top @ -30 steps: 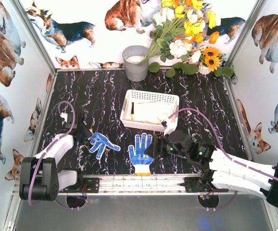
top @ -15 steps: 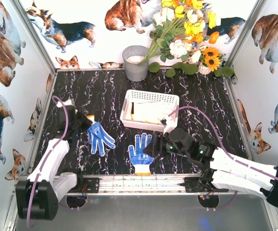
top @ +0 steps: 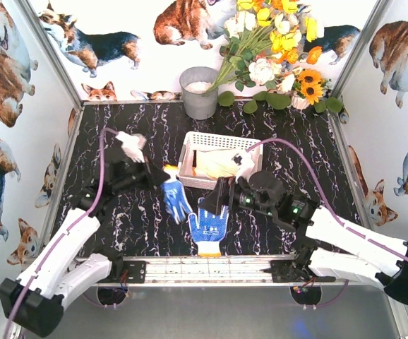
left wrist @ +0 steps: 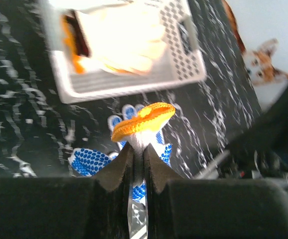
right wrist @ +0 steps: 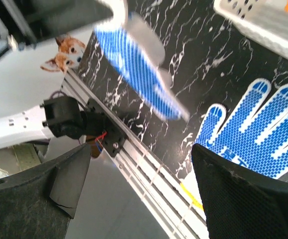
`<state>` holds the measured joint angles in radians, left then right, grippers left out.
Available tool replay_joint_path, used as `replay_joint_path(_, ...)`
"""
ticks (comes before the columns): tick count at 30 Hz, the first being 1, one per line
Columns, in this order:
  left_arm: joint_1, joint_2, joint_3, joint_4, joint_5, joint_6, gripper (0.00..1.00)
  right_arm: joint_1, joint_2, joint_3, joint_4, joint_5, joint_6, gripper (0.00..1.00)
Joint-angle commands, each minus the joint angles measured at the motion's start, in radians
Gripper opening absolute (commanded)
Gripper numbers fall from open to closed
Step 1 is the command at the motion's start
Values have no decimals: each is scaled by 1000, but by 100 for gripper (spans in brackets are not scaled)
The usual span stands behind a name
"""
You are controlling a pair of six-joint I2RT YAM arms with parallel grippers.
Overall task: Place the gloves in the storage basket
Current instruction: Pick up the glove from the center of the board.
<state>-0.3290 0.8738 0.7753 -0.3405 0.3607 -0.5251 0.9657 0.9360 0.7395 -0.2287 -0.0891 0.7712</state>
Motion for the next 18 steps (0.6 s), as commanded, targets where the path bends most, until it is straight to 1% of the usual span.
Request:
replay_joint_path(1,-130,-17,40,17,52,13,0,-63,-14,81,25,-35,-25,85)
replay_joint_path(6,-246,-9,22,104,118,-26,0,-116,-23,99,13,-80,-15,86)
replay_joint_path(9,-310,1,10,144,129,-33,0,-126,-18,100,24,-114,7,85)
replay_joint_path(14,-388,43,16,158,127,-21,0,-130,-5,91,80,-179,59,82)
replay_joint_path(18,-418,73,15,183,130,-19,0,-131,-10,79,116,-196,91,77)
